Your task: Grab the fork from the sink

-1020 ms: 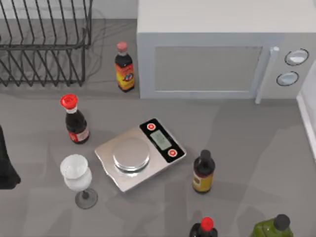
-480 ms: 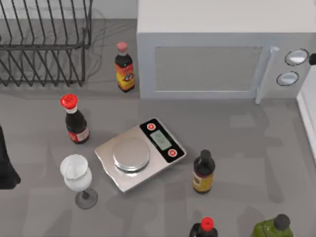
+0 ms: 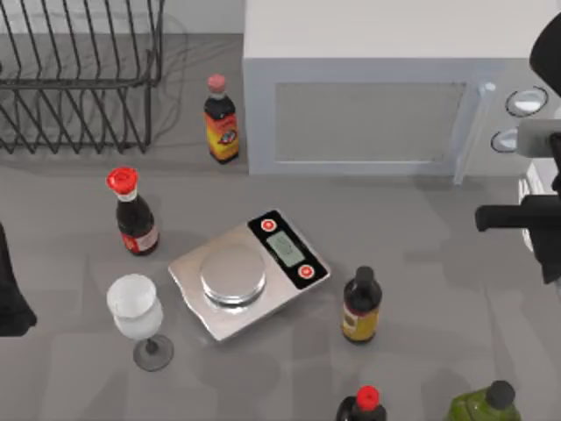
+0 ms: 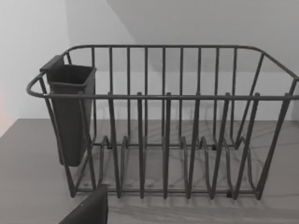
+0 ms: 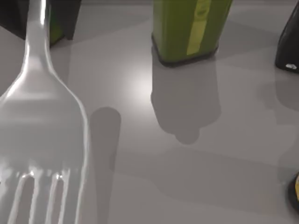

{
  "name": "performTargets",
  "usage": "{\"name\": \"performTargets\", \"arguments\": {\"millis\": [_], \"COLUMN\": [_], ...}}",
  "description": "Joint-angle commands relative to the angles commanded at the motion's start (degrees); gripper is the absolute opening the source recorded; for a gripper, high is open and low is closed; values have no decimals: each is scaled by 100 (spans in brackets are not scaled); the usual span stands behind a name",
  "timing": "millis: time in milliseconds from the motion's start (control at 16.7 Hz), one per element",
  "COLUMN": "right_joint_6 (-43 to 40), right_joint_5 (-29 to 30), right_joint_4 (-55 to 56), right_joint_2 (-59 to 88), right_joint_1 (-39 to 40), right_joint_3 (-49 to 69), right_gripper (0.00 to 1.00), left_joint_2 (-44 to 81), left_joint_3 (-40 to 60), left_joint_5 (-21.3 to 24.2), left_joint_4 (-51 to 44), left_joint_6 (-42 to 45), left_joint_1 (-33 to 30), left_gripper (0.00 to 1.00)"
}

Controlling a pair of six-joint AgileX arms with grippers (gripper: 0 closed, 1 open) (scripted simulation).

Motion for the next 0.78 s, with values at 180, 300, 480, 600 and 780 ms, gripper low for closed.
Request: {"name": "performTargets", "arguments": {"millis": [180,300,480,600,780], "right_joint_6": [56,56,-145,-432,-713], "right_joint_5": [-1,-12,-5,-13,-70], "right_joint_4": [-9,3,225,674,1660], "right_joint_2": [-56,-32,-53,-1,225], "right_joint_1": [57,33,-97,-238,-280], "right_joint_3": [-56,-39,-160,-289,-652], "right_gripper": [0,0,0,0,0], "left_joint_2": [0,0,0,0,0], "left_joint_3": [0,0,0,0,0], "left_joint_5": [0,0,0,0,0], "left_joint_4": [0,0,0,0,0], "left_joint_6": [0,0,0,0,0], "left_joint_1": [0,0,0,0,0], "left_gripper": [100,100,100,100,100]}}
